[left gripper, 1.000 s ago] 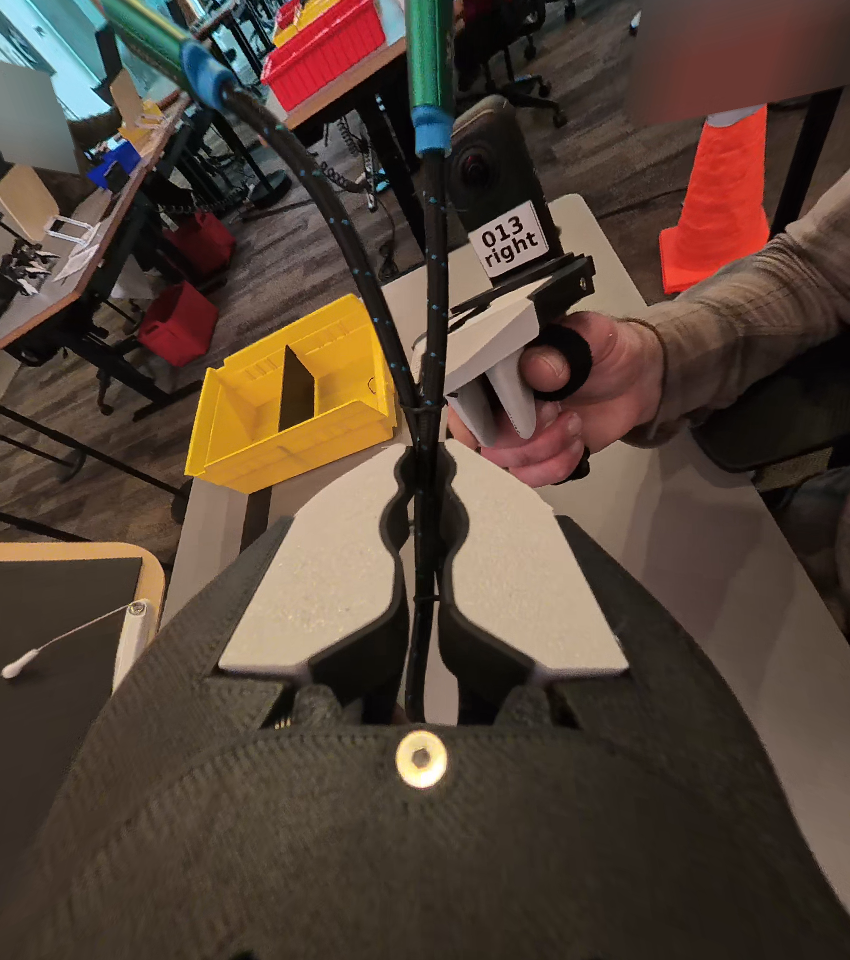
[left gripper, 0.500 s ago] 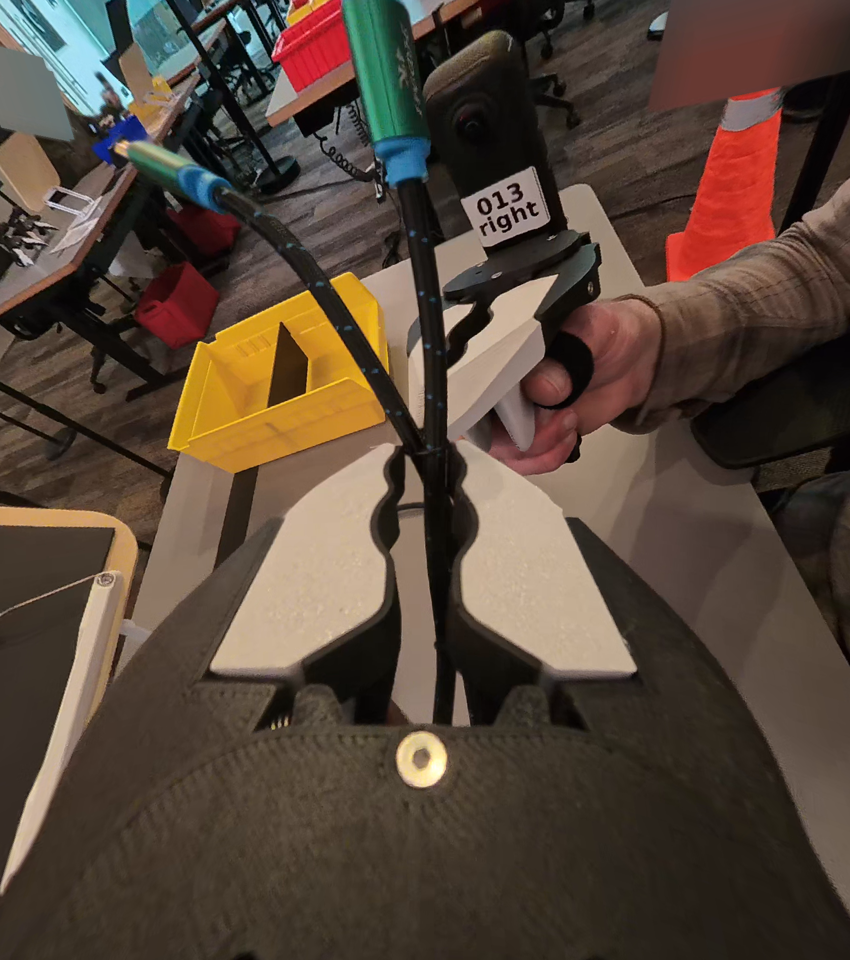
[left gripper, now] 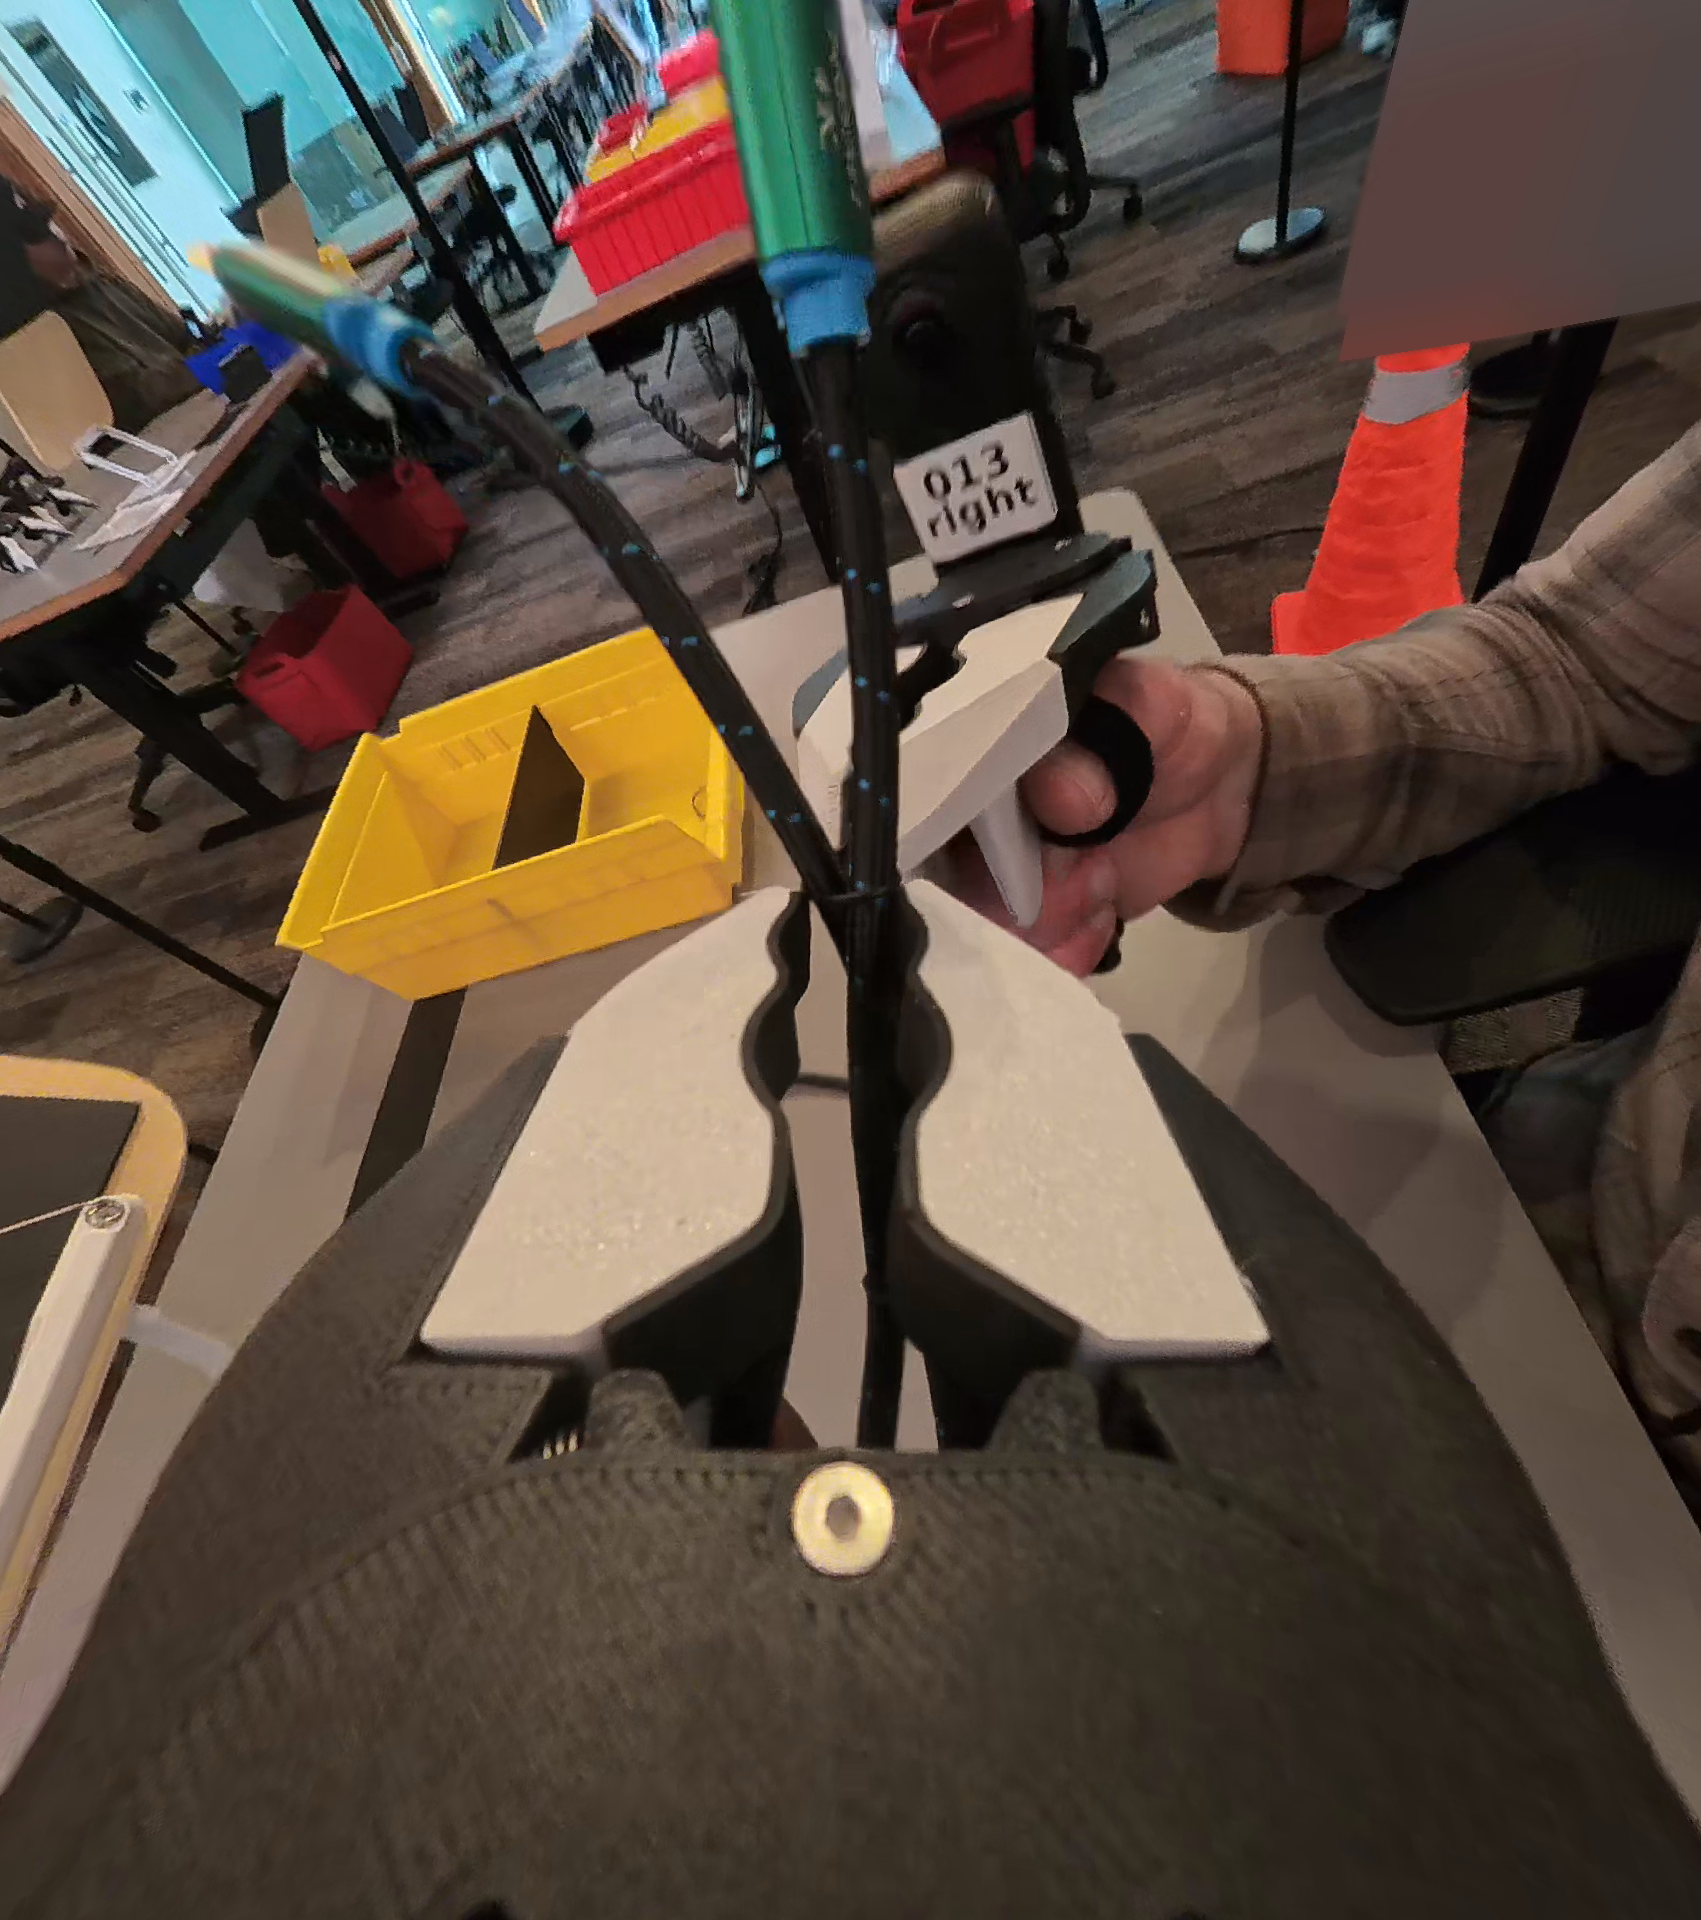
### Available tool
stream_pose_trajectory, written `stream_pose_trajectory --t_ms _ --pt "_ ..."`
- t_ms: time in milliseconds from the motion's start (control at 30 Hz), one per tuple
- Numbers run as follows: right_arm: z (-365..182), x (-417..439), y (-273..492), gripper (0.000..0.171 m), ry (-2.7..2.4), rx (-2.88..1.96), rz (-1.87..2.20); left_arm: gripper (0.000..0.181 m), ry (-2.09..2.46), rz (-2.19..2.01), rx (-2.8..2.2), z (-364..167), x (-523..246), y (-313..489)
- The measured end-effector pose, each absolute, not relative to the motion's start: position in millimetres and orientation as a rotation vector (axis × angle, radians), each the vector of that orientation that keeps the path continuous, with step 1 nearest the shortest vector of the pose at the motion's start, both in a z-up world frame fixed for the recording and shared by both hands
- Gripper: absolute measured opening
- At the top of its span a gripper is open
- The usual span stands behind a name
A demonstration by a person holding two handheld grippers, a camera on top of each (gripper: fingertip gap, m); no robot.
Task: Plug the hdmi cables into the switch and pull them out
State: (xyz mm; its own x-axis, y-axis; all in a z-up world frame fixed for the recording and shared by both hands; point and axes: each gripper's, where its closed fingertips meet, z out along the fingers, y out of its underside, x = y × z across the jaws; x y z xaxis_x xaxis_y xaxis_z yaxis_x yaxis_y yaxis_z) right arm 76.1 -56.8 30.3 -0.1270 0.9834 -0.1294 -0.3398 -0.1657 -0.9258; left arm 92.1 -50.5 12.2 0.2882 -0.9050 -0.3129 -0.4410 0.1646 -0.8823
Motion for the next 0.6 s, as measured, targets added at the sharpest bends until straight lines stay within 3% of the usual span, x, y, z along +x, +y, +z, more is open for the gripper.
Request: stream_pose_trajectory --t_ms 433,600 --pt "33.7 72.1 -58.7 0.000 -0.837 -0.969 1.586 0.003 1.149 -0.605 -1.404 -6.0 100.8 -44.9" --pt "28.7 67.2 -57.4 0.000 -0.956 -0.962 1.217 0.002 1.138 -0.457 -1.465 -13.9 95.3 -35.1"
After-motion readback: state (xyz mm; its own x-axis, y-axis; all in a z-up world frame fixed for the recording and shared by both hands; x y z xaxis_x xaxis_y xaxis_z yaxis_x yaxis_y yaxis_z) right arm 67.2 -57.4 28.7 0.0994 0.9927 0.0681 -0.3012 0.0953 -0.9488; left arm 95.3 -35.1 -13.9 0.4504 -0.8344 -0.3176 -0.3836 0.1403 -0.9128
